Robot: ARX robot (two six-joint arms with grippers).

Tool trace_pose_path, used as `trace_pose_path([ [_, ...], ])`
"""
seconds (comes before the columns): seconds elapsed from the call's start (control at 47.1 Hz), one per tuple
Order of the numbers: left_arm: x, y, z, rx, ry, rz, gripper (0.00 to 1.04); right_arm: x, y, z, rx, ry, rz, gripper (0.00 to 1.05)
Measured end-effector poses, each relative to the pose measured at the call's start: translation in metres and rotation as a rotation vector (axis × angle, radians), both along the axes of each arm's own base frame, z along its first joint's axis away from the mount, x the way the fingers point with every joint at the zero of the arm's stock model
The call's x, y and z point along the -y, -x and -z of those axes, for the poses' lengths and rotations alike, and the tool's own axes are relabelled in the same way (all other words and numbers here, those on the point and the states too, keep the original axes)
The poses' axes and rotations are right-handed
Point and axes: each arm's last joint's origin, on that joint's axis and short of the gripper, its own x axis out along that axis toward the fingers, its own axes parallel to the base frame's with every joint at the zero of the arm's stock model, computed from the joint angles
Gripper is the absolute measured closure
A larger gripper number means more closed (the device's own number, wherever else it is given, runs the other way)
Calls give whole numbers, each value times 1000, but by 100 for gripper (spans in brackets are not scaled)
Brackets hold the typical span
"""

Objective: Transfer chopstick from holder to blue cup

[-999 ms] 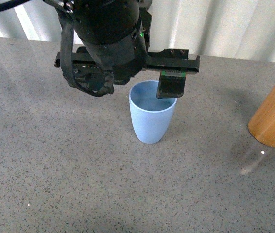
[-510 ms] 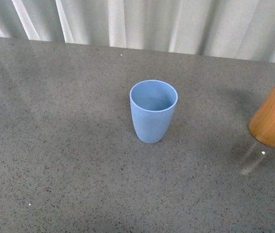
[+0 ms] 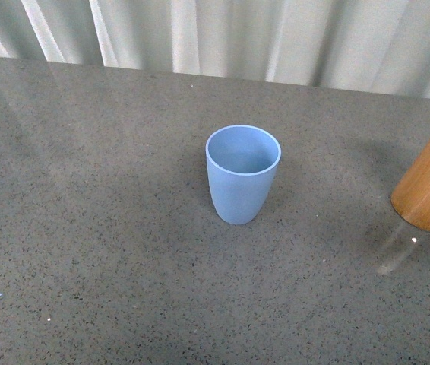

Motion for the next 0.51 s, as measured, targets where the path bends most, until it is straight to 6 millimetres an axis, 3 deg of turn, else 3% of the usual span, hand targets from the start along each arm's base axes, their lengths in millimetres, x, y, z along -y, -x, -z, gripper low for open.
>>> trace_pose_path([
  [0.128,-8,20,9,2,-5,8,102,0,0,0,0,0,0,10],
  [0.51,-30,61,24,-1,-13,-3,101,0,0,0,0,0,0,10],
])
